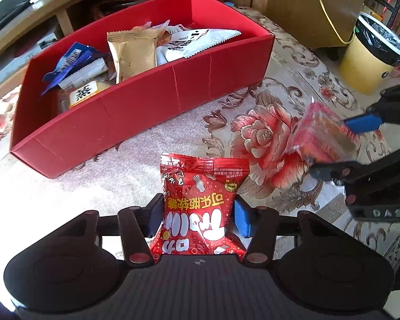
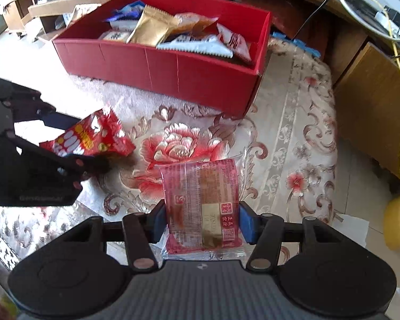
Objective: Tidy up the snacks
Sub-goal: 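Carry the red chips bag and pink bread packet with both grippers to the red box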
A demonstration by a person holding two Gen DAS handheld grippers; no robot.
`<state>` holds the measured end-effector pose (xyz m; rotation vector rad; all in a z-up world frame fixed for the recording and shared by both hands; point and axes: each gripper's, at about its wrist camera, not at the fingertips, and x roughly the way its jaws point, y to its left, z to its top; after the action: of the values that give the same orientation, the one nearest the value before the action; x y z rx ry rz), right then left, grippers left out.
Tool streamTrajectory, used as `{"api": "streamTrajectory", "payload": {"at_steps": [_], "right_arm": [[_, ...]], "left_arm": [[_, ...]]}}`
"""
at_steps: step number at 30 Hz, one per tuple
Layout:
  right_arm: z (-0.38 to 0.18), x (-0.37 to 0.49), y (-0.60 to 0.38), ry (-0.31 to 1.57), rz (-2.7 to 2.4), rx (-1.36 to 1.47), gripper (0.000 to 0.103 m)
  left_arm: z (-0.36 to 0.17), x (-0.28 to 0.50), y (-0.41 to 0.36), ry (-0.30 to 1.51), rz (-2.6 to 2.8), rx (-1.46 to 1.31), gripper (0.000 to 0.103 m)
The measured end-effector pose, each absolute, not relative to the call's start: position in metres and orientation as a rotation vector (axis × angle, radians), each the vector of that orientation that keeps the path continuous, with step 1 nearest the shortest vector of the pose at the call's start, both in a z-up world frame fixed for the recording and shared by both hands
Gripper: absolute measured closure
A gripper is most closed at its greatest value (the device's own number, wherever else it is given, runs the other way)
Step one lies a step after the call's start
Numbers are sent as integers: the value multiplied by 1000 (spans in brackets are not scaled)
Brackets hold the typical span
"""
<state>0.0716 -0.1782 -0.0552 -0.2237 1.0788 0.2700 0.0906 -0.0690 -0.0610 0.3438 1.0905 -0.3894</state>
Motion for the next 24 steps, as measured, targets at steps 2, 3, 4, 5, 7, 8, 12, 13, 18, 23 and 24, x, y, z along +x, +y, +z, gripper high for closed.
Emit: {"api": "streamTrajectory", "payload": {"at_steps": [2, 3, 4, 5, 7, 8, 12, 13, 18, 23, 24], "right_arm": [[-52, 71, -177, 1067, 268, -223, 50], [-50, 71, -176, 1063, 268, -223, 50], [-49, 70, -175, 1058, 268, -225, 50], [-48, 70, -174, 1052, 268, -227, 50], [-45, 70, -172, 1042, 268, -231, 50], [-44, 70, -171, 1038, 268, -232, 50], [-40, 71, -168, 1021, 265, -238, 50], [-39, 71, -168, 1017, 265, -240, 50], [-33, 72, -164, 997, 266, -243, 50], [-27, 73, -161, 974, 262, -244, 50], [-26, 73, -160, 970, 261, -244, 50]], "left_arm": [[-60, 89, -69, 1086, -387, 347, 42], [-59, 88, -69, 1084, -385, 347, 42], [-58, 87, -69, 1079, -383, 350, 42], [-57, 87, -69, 1073, -380, 353, 42], [-57, 84, -69, 1061, -372, 356, 42], [-56, 83, -68, 1056, -369, 356, 43], [-54, 79, -68, 1033, -355, 362, 43], [-53, 78, -68, 1027, -351, 364, 43], [-47, 76, -65, 1000, -339, 363, 43], [-41, 76, -61, 976, -321, 358, 43], [-40, 76, -60, 973, -317, 356, 43]]}}
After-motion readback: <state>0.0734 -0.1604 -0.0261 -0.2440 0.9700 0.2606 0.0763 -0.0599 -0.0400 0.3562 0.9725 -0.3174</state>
